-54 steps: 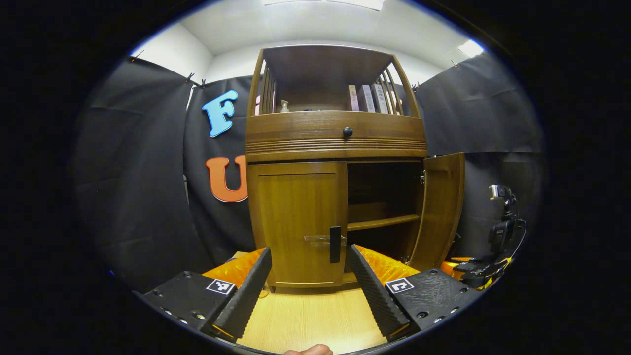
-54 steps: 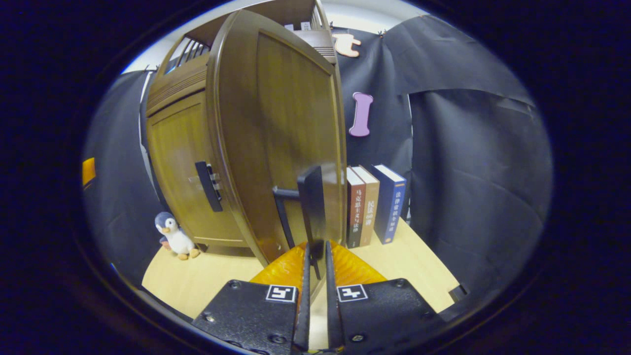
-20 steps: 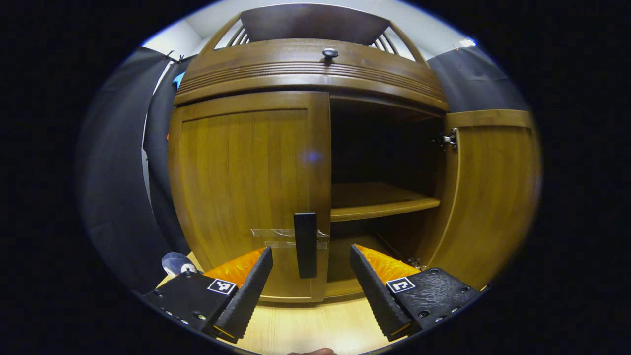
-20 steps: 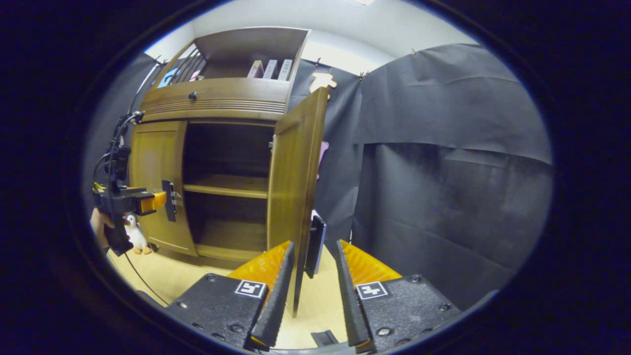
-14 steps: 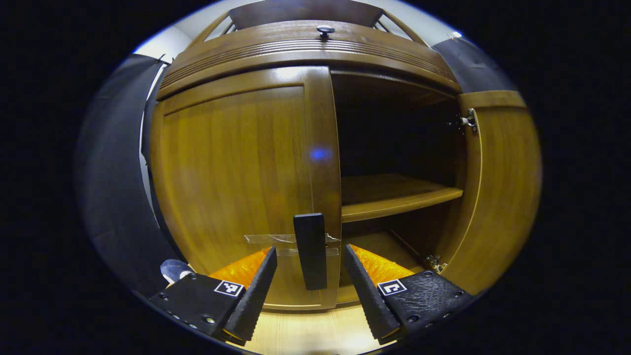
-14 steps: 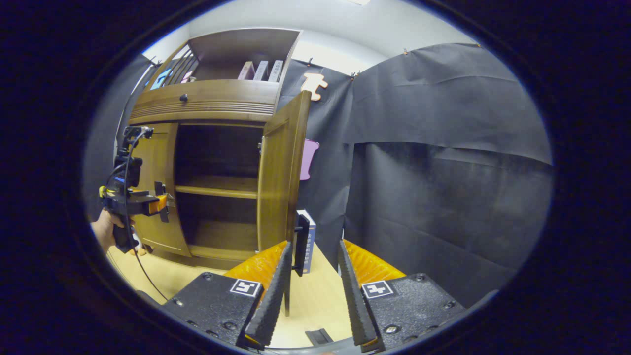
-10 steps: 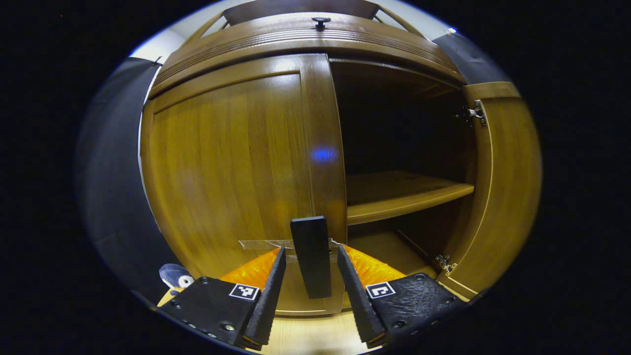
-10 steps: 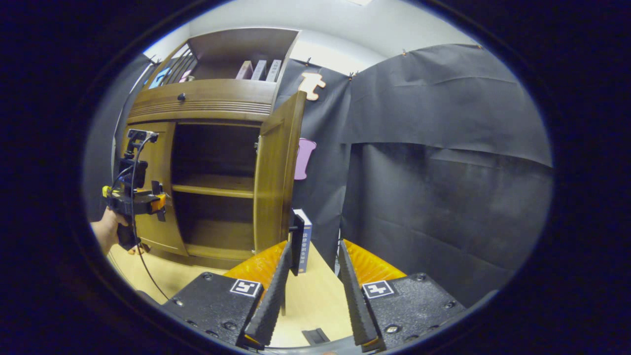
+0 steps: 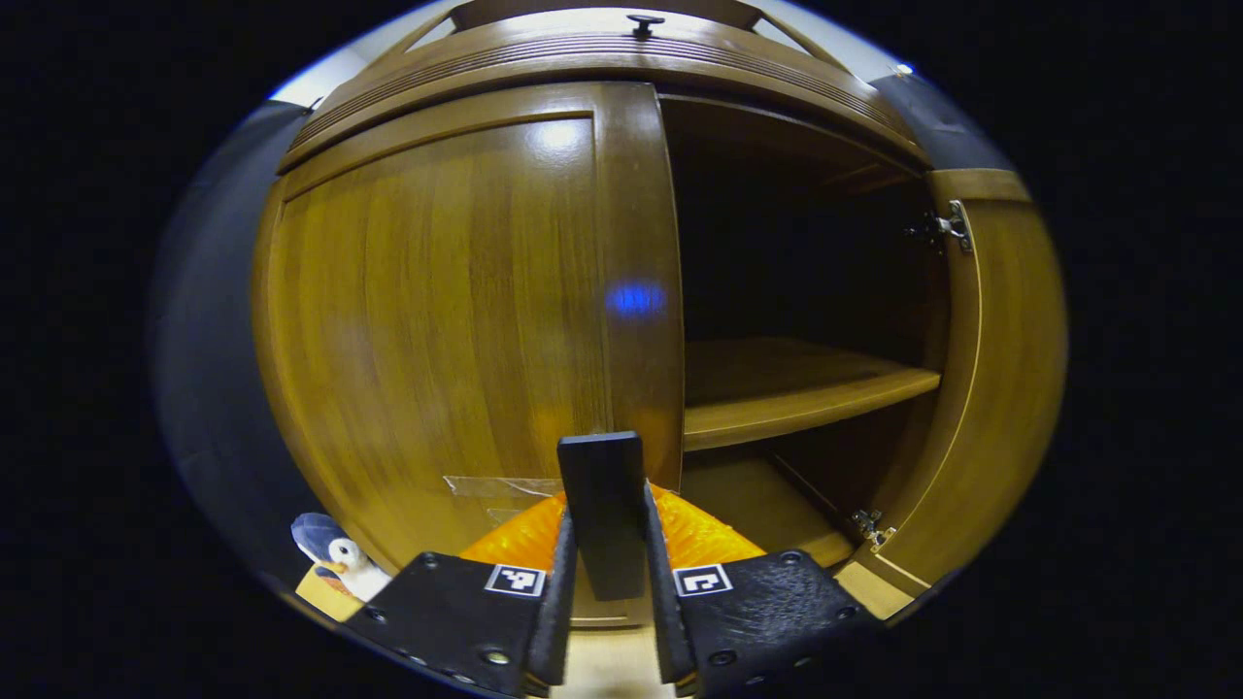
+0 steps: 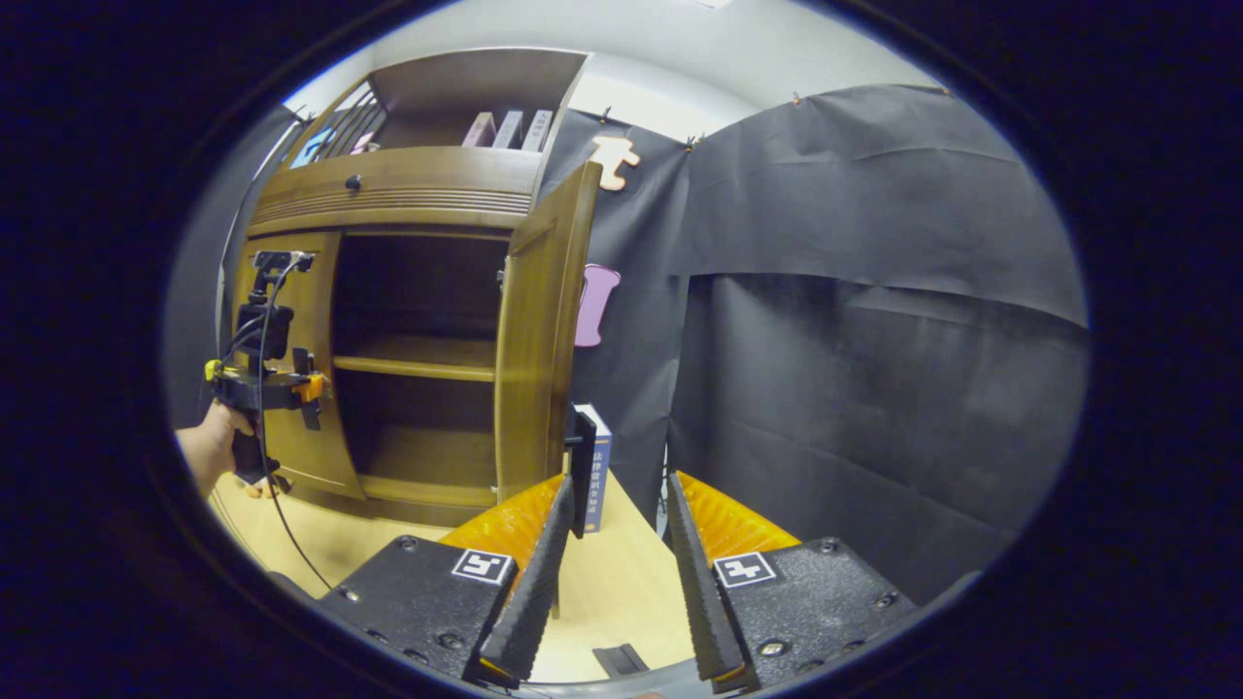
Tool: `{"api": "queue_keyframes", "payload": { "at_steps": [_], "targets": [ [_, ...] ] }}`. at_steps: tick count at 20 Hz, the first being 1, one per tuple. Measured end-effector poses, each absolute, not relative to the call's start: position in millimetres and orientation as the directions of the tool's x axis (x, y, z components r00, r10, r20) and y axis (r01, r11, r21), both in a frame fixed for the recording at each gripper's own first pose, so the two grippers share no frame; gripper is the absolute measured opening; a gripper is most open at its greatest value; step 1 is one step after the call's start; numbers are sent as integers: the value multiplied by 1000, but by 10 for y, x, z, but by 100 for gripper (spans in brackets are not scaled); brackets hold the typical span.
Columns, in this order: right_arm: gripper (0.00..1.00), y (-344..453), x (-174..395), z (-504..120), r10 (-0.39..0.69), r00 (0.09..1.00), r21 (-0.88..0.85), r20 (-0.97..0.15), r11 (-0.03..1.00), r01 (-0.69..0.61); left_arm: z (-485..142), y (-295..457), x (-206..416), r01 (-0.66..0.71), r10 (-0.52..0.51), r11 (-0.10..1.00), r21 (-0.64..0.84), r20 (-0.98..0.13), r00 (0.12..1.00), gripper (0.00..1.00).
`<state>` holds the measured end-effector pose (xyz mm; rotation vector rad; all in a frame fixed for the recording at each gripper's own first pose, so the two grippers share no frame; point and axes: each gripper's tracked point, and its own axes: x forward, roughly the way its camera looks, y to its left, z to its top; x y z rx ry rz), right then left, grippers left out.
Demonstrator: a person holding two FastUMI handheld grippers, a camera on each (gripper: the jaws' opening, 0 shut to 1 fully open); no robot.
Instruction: Open the right door of the double-door shoe cabinet with the right hand, and open the left door with the left hand.
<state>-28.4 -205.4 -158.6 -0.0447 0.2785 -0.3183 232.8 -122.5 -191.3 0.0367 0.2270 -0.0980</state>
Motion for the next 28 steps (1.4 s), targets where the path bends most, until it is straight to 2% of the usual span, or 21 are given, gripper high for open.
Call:
{"api": "queue_keyframes", "payload": {
  "at_steps": [2, 4, 5, 15, 17, 27, 28],
  "targets": [
    [62, -2015, -268, -1581, -307, 914, -85, -265, 952, 295, -1922, -1225, 2339, 108, -106, 994, -4, -232, 967, 37],
    [63, -1984, -248, -1653, -289, 916, -88, -279, 957, 275, -1934, -1219, 2332, 108, -114, 993, -38, -248, 962, 37],
    [62, -1993, -258, -1674, -288, 915, -91, -283, 958, 273, -1927, -1212, 2311, 116, -121, 993, -33, -249, 961, 24],
    [63, -1876, -262, -1700, -259, 924, -92, -280, 966, 243, -1924, -1145, 1964, 132, -133, 991, -18, -254, 958, 24],
    [63, -1834, -250, -1717, -247, 928, -92, -280, 969, 230, -1911, -1122, 1843, 140, -142, 990, -25, -251, 957, 18],
    [62, -1466, -169, -1748, -153, 950, -101, -274, 986, 129, -1889, -939, 1329, 115, -117, 993, -24, -249, 961, 18],
    [62, -1417, -159, -1750, -142, 951, -100, -274, 988, 119, -1887, -908, 1271, 115, -116, 993, -22, -246, 962, 27]
  ]
}}
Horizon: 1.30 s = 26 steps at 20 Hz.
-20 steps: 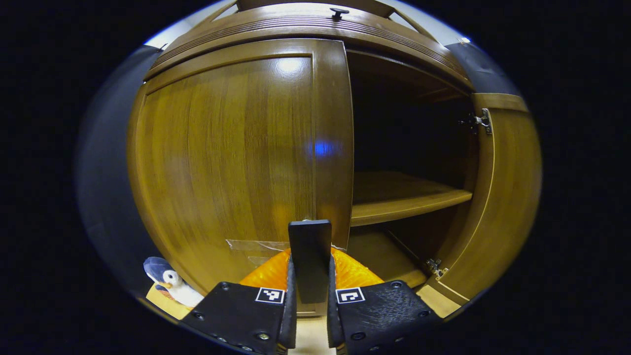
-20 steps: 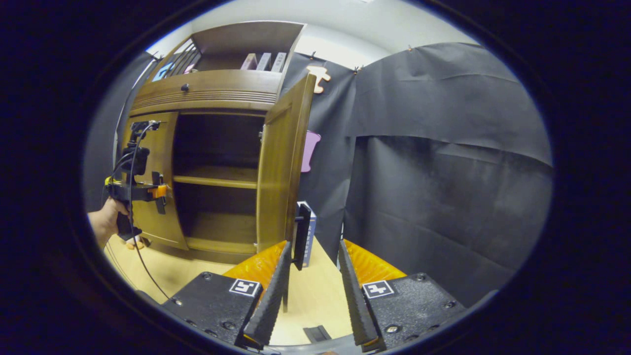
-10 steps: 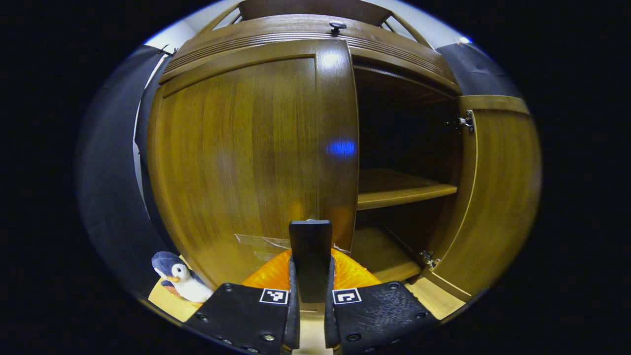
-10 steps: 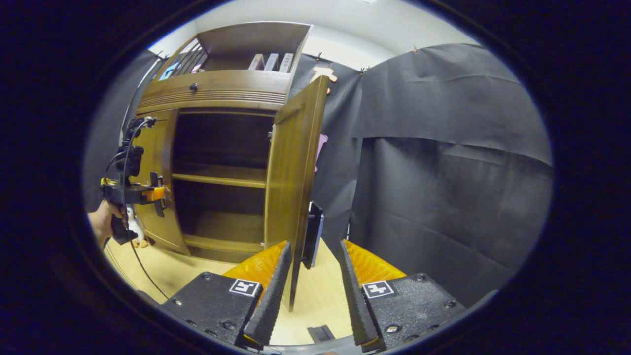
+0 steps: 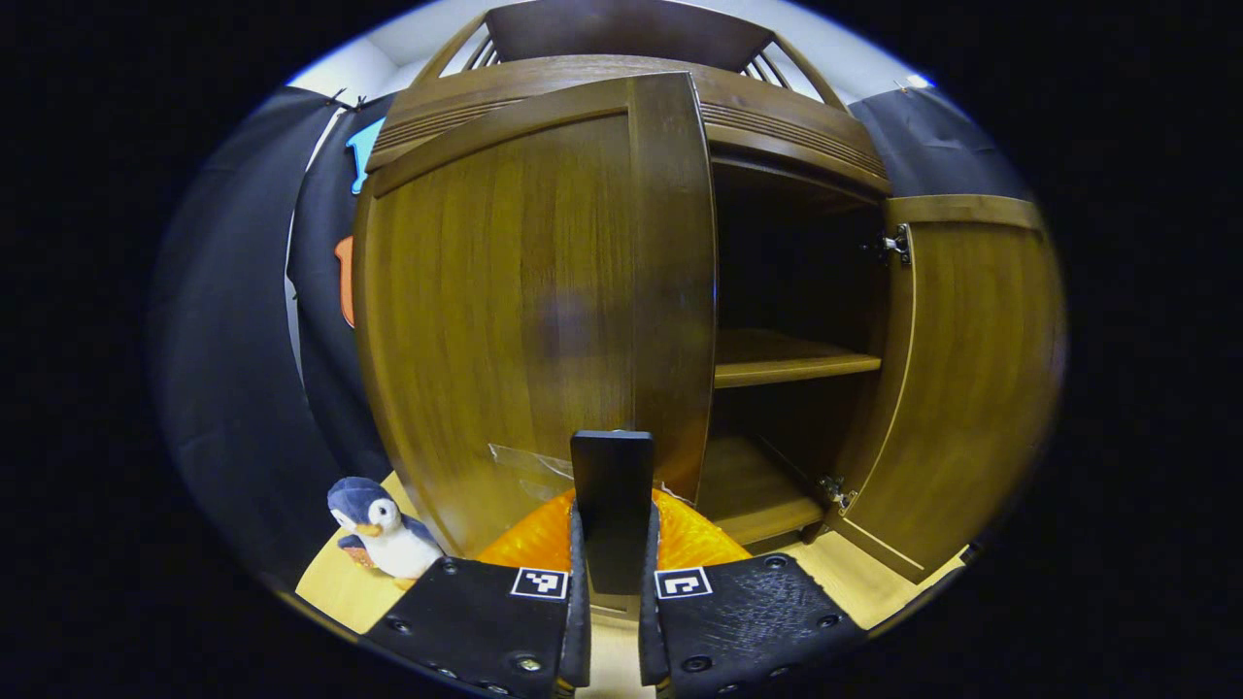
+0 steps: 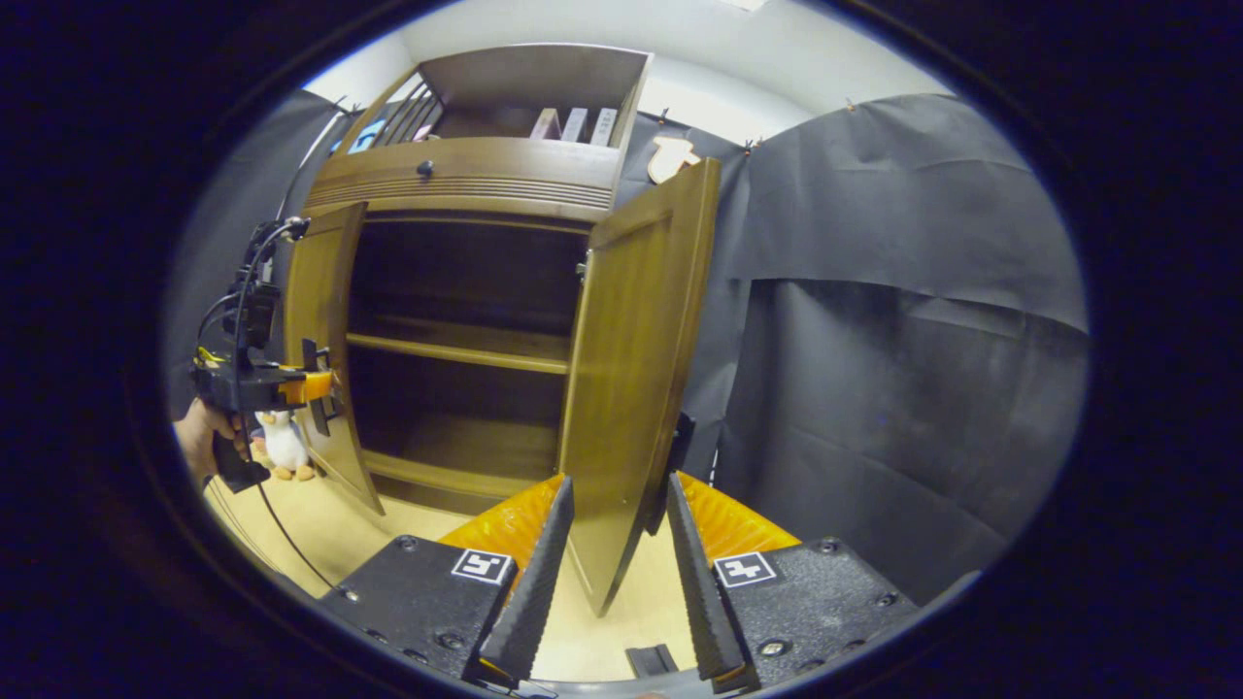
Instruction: Open the right door of the double-door shoe cabinet with the right hand, and open the left door with the left hand.
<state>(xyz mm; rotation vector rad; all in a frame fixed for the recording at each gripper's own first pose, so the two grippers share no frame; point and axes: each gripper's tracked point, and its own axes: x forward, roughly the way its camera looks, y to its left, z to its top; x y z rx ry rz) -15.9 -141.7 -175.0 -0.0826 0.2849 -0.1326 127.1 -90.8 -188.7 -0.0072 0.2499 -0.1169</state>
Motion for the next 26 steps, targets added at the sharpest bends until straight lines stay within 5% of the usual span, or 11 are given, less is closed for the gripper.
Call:
{"api": "queue_keyframes", "payload": {
  "at_steps": [26],
  "targets": [
    [63, -222, 82, -1826, 149, 951, -114, -270, 976, -185, -1875, 329, 137, -62, 53, 998, -27, -241, 969, 18]
  ]
}}
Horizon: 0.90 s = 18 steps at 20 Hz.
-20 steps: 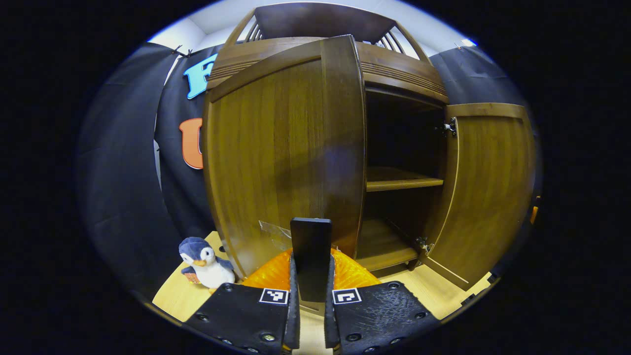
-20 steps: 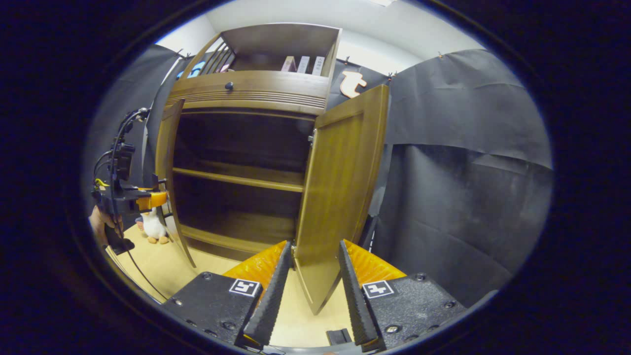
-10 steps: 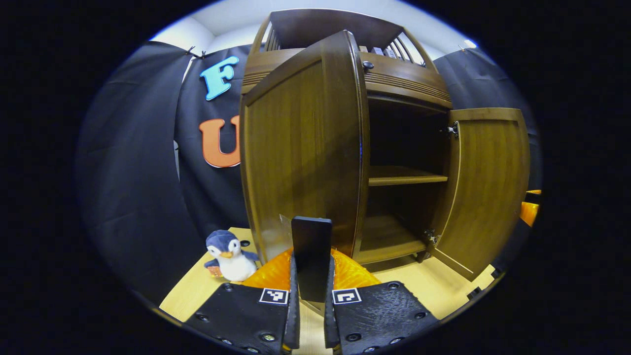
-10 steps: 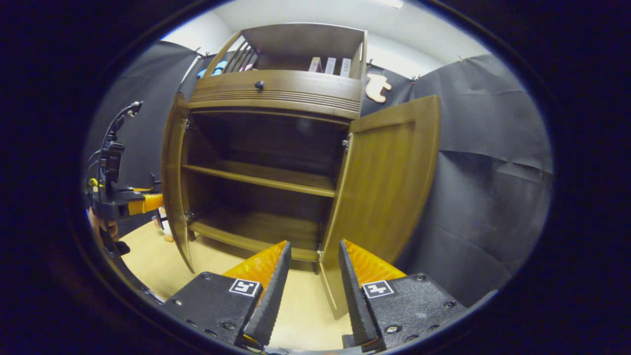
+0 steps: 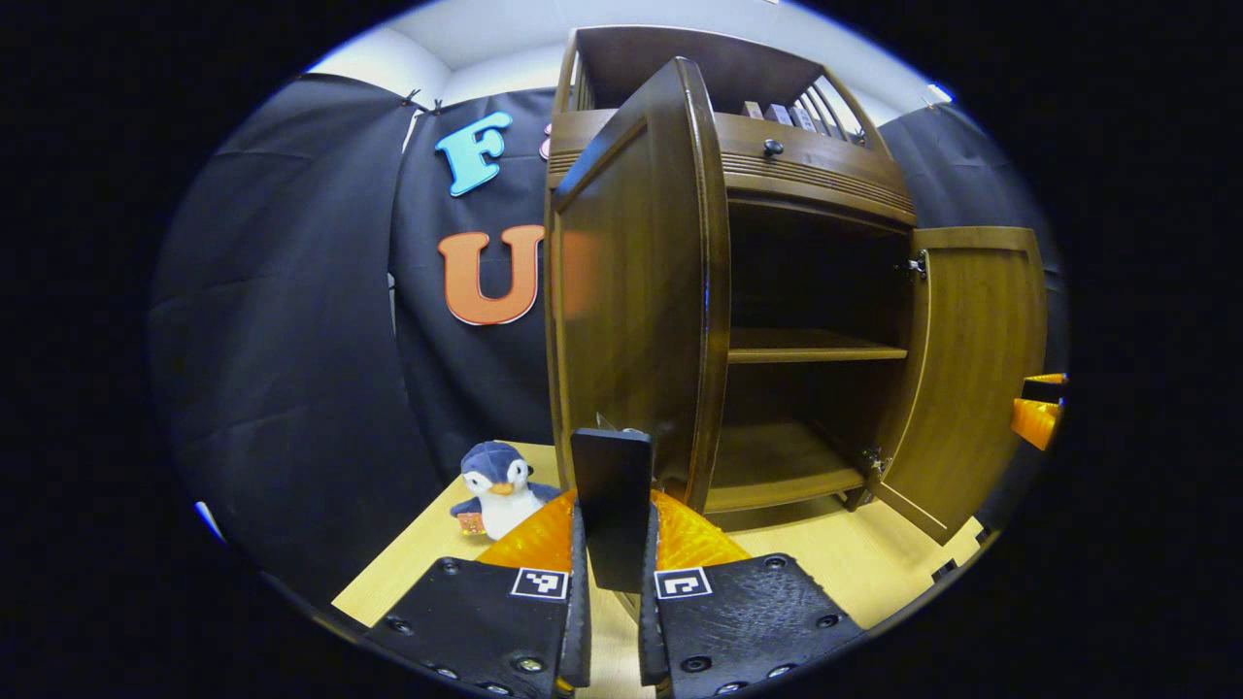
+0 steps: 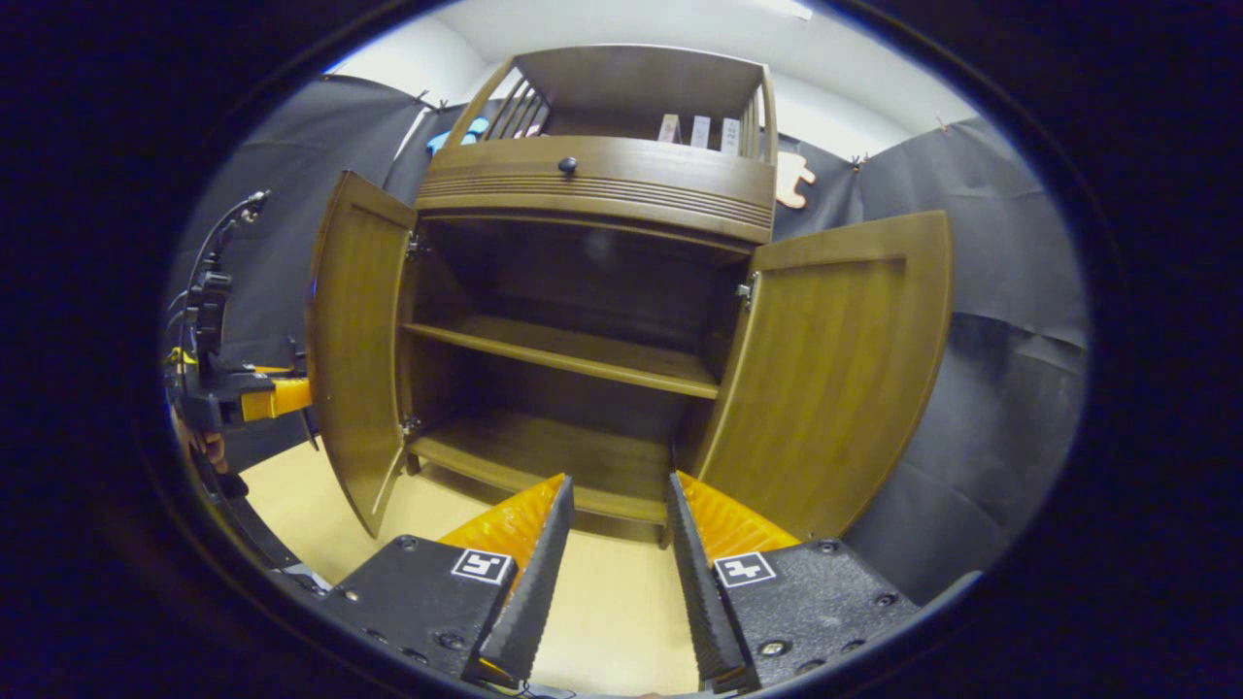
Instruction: Open the right door of the double-door shoe cabinet with the right hand, and open the left door with the left hand.
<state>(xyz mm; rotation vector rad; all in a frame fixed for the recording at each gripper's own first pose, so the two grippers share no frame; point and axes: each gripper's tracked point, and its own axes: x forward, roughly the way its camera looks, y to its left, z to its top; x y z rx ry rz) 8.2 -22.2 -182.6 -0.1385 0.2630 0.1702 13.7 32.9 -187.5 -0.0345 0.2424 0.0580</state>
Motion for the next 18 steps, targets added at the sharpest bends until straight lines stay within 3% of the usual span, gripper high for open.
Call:
{"api": "queue_keyframes", "payload": {
  "at_steps": [17, 18],
  "targets": [
    [63, 433, 246, -1812, 253, 930, -142, -266, 944, -297, -1894, 1292, -84, -222, 234, 972, 82, -215, 948, 17],
    [70, 464, 243, -1803, 256, 929, -145, -266, 943, -301, -1905, 1362, -98, -236, 251, 967, 94, -212, 944, 17]
  ]
}}
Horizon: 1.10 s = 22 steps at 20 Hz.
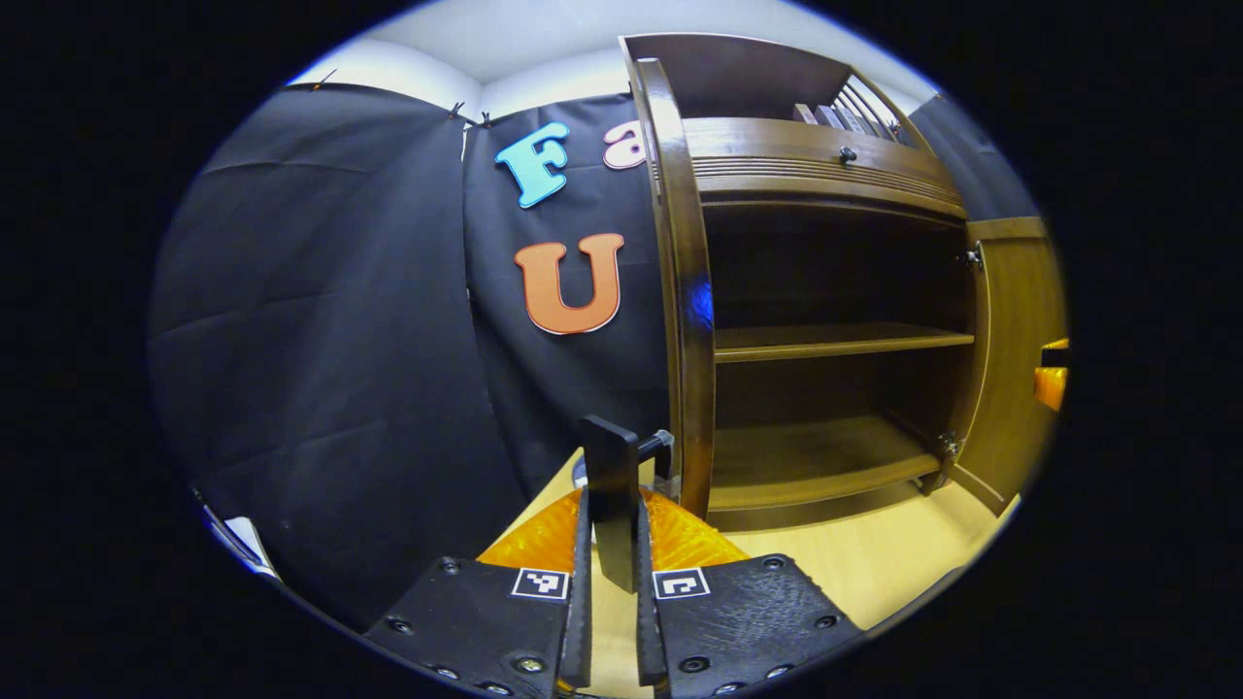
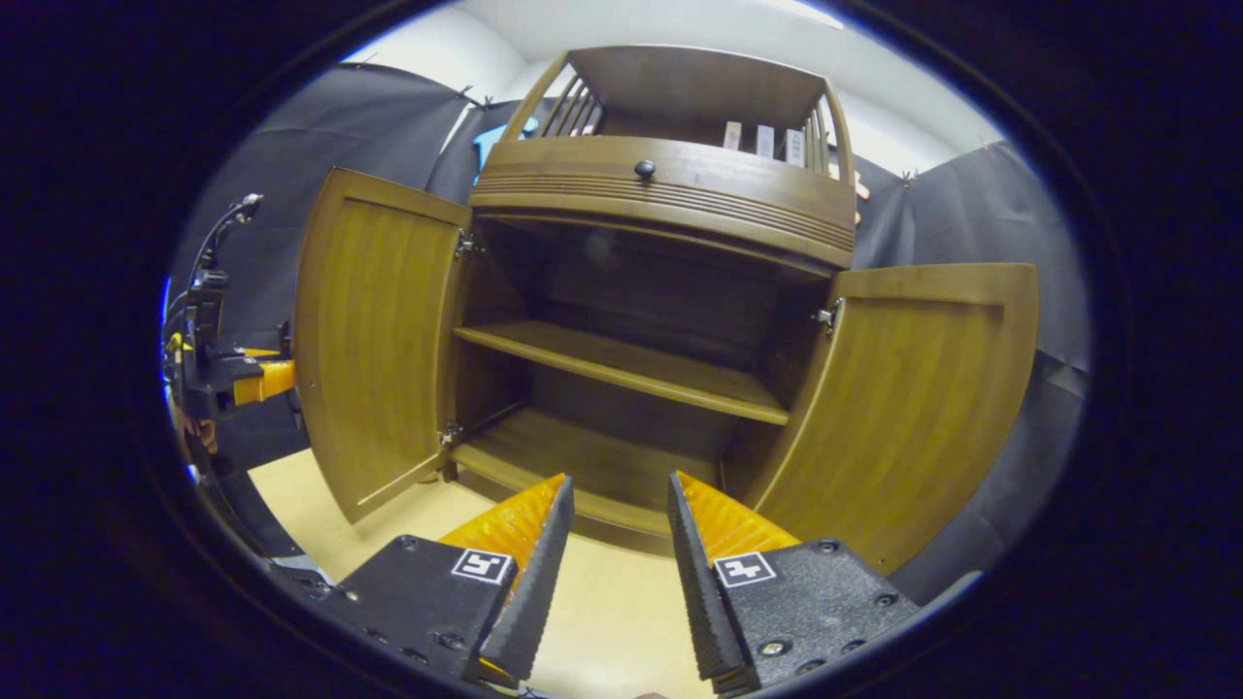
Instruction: Open the right door of the double-door shoe cabinet with the right hand, and open the left door with the left hand.
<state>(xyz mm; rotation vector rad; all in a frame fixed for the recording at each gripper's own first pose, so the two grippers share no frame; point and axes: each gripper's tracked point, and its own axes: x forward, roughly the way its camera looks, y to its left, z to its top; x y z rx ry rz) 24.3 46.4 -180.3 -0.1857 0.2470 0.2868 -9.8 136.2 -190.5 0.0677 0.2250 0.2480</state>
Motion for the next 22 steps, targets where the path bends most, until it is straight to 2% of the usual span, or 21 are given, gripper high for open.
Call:
{"api": "queue_keyframes", "payload": {
  "at_steps": [1, 4, 5, 6, 7, 8, 9, 12, 14, 15, 17, 19, 20, 21, 22],
  "targets": [
    [63, 496, 233, -1801, 257, 929, -149, -266, 941, -303, -1905, 1432, -82, -244, 259, 965, 93, -213, 942, 15],
    [63, 576, 218, -1806, 263, 927, -157, -266, 937, -311, -1897, 1568, -64, -256, 265, 964, 68, -217, 940, 14],
    [70, 598, 221, -1801, 264, 927, -159, -267, 937, -312, -1909, 1602, -62, -260, 271, 963, 75, -214, 939, 13],
    [63, 616, 222, -1792, 263, 928, -161, -266, 936, -311, -1909, 1628, -55, -264, 275, 961, 78, -215, 937, 13],
    [63, 635, 225, -1776, 263, 928, -162, -264, 936, -311, -1906, 1646, -46, -262, 271, 962, 70, -215, 938, 13],
    [63, 644, 225, -1765, 261, 929, -164, -261, 937, -309, -1907, 1633, -45, -259, 266, 964, 60, -217, 939, 25],
    [63, 657, 234, -1761, 261, 930, -164, -259, 937, -309, -1904, 1664, -59, -257, 263, 965, 59, -214, 941, 13],
    [63, 700, 234, -1734, 263, 929, -167, -259, 936, -311, -1905, 1667, -101, -265, 277, 961, 86, -209, 938, 14],
    [63, 717, 223, -1732, 263, 930, -171, -257, 935, -312, -1893, 1734, -105, -276, 287, 958, 81, -216, 933, 24],
    [63, 725, 219, -1735, 264, 930, -172, -257, 934, -313, -1880, 1752, -105, -278, 286, 958, 67, -221, 932, 24],
    [63, 737, 204, -1731, 268, 929, -173, -257, 933, -317, -1884, 1770, -139, -297, 299, 954, 46, -233, 925, 54],
    [62, 740, 206, -1721, 268, 929, -175, -255, 932, -317, -1899, 1752, -190, -311, 310, 950, 34, -236, 921, 45],
    [62, 740, 202, -1712, 268, 930, -175, -253, 932, -316, -1897, 1740, -215, -316, 313, 949, 27, -238, 920, 64],
    [62, 729, 207, -1714, 268, 930, -175, -253, 932, -316, -1895, 1724, -230, -321, 317, 947, 22, -241, 917, 60],
    [62, 727, 203, -1716, 270, 929, -174, -255, 932, -319, -1857, 1720, -234, -325, 322, 945, 27, -227, 919, 61]
  ]
}}
